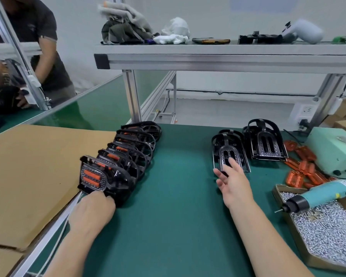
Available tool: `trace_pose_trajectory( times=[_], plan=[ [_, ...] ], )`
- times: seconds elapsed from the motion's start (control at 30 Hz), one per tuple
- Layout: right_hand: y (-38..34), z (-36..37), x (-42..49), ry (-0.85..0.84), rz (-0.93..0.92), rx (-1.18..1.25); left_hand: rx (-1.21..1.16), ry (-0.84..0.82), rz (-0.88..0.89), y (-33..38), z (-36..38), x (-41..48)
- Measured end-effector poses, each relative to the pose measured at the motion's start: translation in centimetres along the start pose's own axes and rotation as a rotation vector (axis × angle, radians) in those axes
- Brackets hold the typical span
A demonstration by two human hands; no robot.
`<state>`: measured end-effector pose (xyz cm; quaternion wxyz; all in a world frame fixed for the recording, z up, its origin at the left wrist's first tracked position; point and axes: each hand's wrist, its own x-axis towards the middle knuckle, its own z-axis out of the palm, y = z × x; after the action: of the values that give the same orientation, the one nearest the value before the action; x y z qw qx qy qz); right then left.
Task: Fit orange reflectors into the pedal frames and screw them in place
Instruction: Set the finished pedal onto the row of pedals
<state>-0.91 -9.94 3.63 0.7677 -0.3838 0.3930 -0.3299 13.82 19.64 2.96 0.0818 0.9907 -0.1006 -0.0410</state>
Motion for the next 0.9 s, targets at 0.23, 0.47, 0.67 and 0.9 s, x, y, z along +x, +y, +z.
trace_pose_trajectory(
  times=[0.23, 0.47, 0.67, 0.9],
  plan=[
    [-0.1, -0.8, -2.0, 0.057, -0.359, -0.123, -0.135, -0.003, -0.004, -0.9, 0.3, 0.5],
    [-4.1, -1.2, -6.1, 0.091, -1.045, -0.722, -0.043, -0.072, 0.019, -1.2, -0.1, 0.5],
    [-4.1, -1.1, -8.2, 0.053, -1.271, -1.091, -0.013, -0.161, 0.059, -0.5, -1.0, 0.2],
    [0.0, 1.3, -10.6, -0.366, -1.484, -1.396, -0.275, 0.043, 0.239, 4.7, -2.8, -3.2]
  ],
)
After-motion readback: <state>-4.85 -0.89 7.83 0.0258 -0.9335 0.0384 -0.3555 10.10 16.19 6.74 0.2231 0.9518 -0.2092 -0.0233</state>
